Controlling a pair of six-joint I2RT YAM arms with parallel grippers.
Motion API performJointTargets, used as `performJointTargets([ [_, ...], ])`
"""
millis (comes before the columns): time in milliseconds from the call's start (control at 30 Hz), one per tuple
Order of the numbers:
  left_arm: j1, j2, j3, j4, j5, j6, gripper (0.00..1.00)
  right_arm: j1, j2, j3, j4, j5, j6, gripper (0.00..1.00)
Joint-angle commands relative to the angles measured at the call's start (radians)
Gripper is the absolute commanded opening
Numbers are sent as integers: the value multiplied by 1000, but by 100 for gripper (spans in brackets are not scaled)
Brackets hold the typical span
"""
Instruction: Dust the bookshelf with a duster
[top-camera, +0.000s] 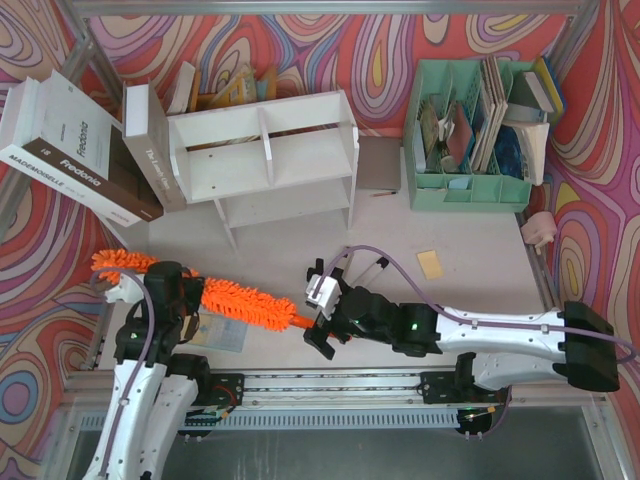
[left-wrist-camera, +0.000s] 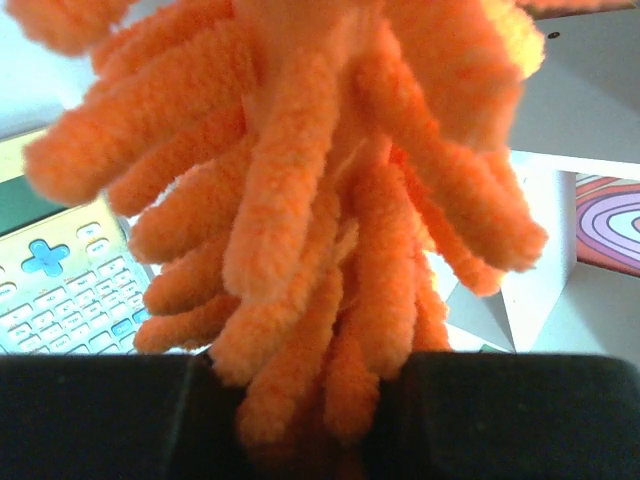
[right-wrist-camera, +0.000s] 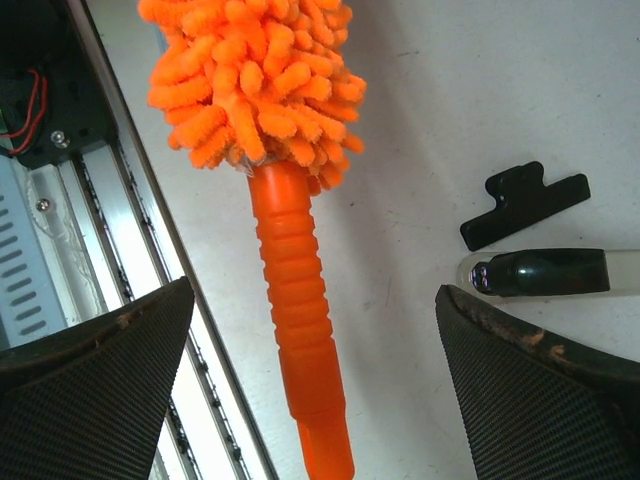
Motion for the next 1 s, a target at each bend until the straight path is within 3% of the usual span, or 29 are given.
performJointTargets([
  [0, 4, -23, 30, -21, 15, 10, 0, 5, 34, -10, 26, -27, -24, 92],
  [600, 4, -59, 48, -35, 108, -72, 0, -2, 134, -20, 68, -56, -6, 80],
  [967, 4, -70, 40, -45, 132, -113, 0, -3, 135, -34, 75, -34, -7, 51],
])
